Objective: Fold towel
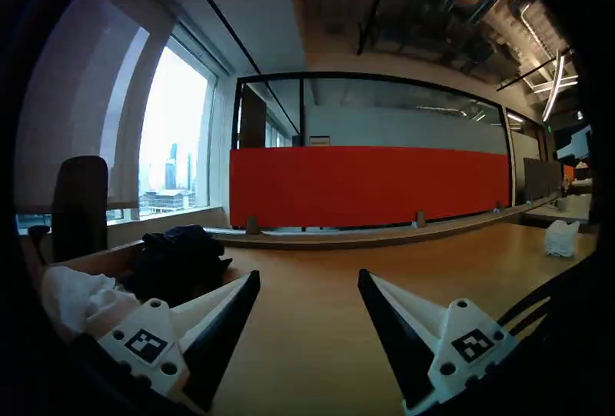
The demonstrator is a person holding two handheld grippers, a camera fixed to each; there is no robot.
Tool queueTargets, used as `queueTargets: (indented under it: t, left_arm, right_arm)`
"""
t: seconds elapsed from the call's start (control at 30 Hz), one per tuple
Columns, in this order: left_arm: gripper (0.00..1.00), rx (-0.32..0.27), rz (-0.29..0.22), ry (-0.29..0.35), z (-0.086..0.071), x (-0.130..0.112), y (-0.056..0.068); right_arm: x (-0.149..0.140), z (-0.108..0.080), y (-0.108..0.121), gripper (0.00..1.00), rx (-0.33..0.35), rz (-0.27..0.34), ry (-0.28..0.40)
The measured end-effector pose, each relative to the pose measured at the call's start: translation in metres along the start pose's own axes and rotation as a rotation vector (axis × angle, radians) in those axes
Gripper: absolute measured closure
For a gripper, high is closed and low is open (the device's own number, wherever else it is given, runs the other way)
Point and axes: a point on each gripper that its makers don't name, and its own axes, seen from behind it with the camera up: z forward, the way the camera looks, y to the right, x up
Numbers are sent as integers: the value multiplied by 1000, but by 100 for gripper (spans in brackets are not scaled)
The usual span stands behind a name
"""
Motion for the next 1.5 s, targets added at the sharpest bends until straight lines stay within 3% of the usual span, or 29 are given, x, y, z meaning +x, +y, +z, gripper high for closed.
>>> queueTargets:
  t: [0.97, 1.27, 1.5]
  left_arm:
    - [5, 18, 0, -43, 10, -22, -2]
    - [5, 18, 1, -43, 10, -26, -1]
    - [5, 18, 0, -43, 11, -26, -1]
  right_arm:
    - [16, -5, 4, 0, 9, 15, 27]
    - [25, 0, 15, 0, 2, -5, 54]
    - [31, 6, 39, 0, -40, -27, 108]
